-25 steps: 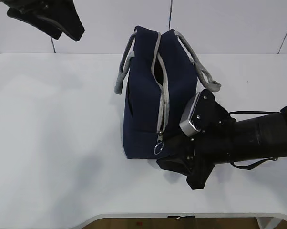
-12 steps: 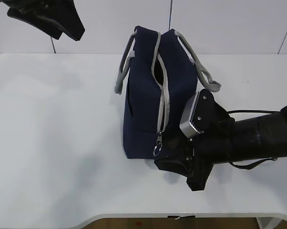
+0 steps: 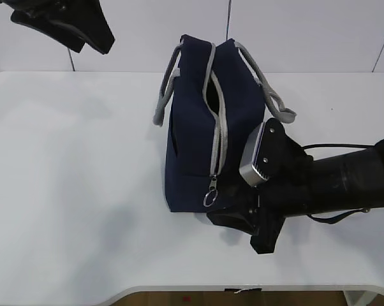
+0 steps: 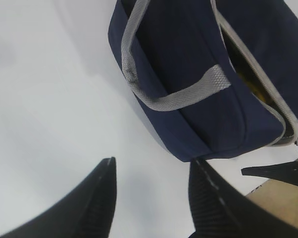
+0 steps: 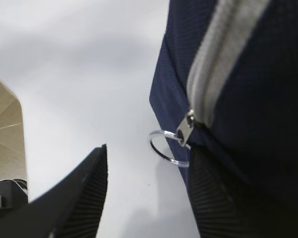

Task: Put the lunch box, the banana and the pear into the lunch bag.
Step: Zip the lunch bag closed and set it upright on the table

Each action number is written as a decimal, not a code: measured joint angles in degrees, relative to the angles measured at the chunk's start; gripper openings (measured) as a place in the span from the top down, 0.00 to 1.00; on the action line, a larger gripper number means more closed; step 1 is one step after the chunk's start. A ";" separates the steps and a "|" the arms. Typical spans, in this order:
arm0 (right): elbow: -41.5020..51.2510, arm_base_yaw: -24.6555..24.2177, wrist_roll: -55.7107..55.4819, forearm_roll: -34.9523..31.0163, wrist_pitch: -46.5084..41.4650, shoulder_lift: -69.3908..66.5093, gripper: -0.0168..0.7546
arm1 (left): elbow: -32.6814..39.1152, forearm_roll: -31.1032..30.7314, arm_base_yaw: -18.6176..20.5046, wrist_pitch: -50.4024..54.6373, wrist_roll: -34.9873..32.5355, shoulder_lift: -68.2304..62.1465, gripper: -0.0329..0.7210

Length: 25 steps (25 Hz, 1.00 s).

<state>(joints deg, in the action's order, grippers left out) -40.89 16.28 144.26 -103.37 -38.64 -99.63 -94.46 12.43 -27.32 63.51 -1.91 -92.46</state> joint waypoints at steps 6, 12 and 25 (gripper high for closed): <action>-1.58 0.00 0.34 0.00 0.71 -2.32 0.42 | 0.00 -0.05 0.00 -0.02 0.00 0.00 0.48; -2.99 0.00 0.34 0.00 -0.05 -4.49 0.42 | 0.00 -0.05 0.00 -0.02 0.00 0.00 0.48; -3.13 0.00 0.34 0.00 -0.55 -4.49 0.74 | 0.00 -0.05 0.00 -0.12 0.00 0.00 0.48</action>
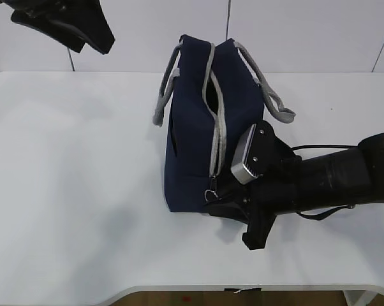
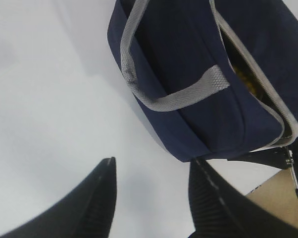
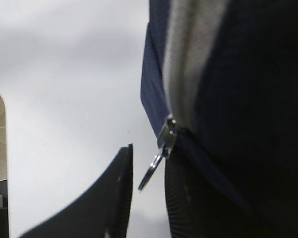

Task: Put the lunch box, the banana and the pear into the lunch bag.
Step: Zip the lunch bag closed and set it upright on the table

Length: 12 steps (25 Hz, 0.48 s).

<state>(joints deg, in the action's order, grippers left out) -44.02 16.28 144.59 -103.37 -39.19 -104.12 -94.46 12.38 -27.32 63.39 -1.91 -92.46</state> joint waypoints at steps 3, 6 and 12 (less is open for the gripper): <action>0.00 0.00 0.00 0.00 0.00 0.00 0.79 | 0.00 0.00 0.00 0.00 0.00 0.00 0.48; 0.00 0.00 0.00 0.00 0.00 0.00 0.86 | 0.00 0.00 0.00 0.00 0.00 0.00 0.48; 0.00 0.00 0.00 0.00 0.00 0.00 0.97 | 0.00 0.00 0.00 0.00 0.00 0.00 0.48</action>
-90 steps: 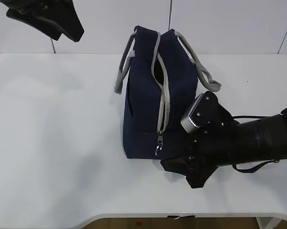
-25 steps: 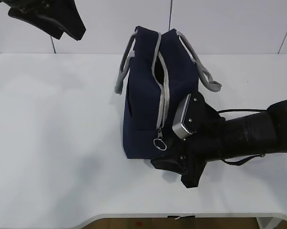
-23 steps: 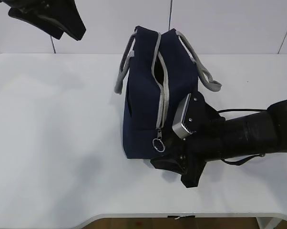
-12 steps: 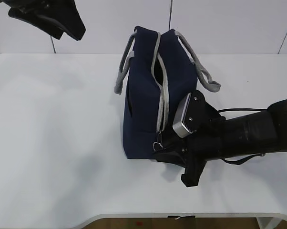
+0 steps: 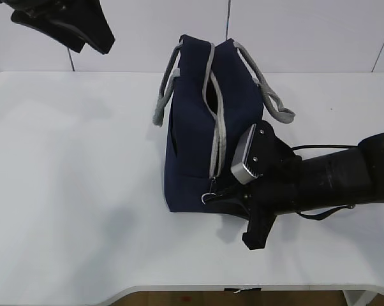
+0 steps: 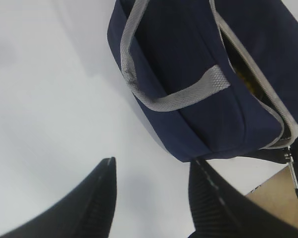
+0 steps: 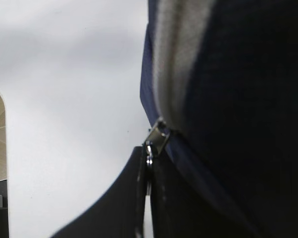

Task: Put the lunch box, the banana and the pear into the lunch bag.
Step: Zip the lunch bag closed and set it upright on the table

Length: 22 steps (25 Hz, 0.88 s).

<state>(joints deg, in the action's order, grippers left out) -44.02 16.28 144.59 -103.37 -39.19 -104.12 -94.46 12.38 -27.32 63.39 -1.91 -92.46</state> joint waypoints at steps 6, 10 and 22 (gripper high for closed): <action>0.00 0.00 -0.78 -0.04 1.72 0.00 0.97 | 0.00 0.00 0.00 0.00 0.00 0.00 0.48; 0.00 0.00 -4.65 1.05 4.57 2.09 0.97 | 0.00 0.00 0.00 0.00 0.00 0.00 0.48; -0.81 0.00 -26.80 21.59 5.98 8.65 0.97 | 0.00 0.08 0.00 -0.47 0.00 0.00 0.48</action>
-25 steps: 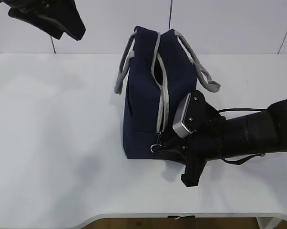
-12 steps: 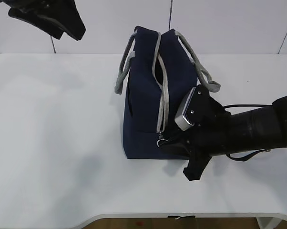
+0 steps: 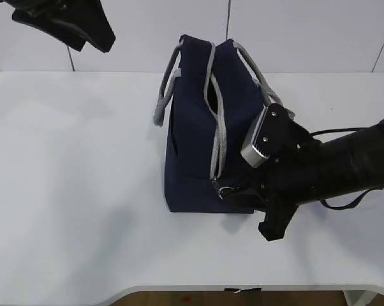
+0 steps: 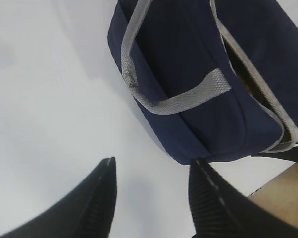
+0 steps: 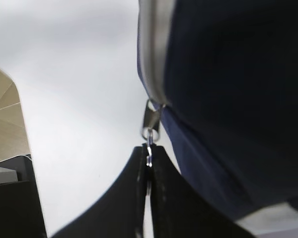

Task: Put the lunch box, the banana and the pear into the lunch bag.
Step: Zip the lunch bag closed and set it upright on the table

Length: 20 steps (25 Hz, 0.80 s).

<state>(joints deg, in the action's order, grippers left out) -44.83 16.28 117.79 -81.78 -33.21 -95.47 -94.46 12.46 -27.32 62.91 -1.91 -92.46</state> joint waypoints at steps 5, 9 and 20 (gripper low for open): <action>-0.74 0.00 -5.32 6.21 -1.29 3.78 0.97 | 0.00 0.00 0.00 0.00 0.00 0.00 0.48; -0.74 0.00 -6.62 7.86 -2.03 5.44 0.97 | 0.00 0.00 0.00 0.00 0.00 0.00 0.48; -4.29 0.00 -6.85 9.60 -2.96 11.25 0.97 | 0.00 0.00 0.00 0.00 0.00 0.00 0.48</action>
<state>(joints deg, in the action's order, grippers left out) -49.12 16.28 110.95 -72.18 -36.18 -84.22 -94.46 12.46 -27.32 62.91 -1.91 -92.46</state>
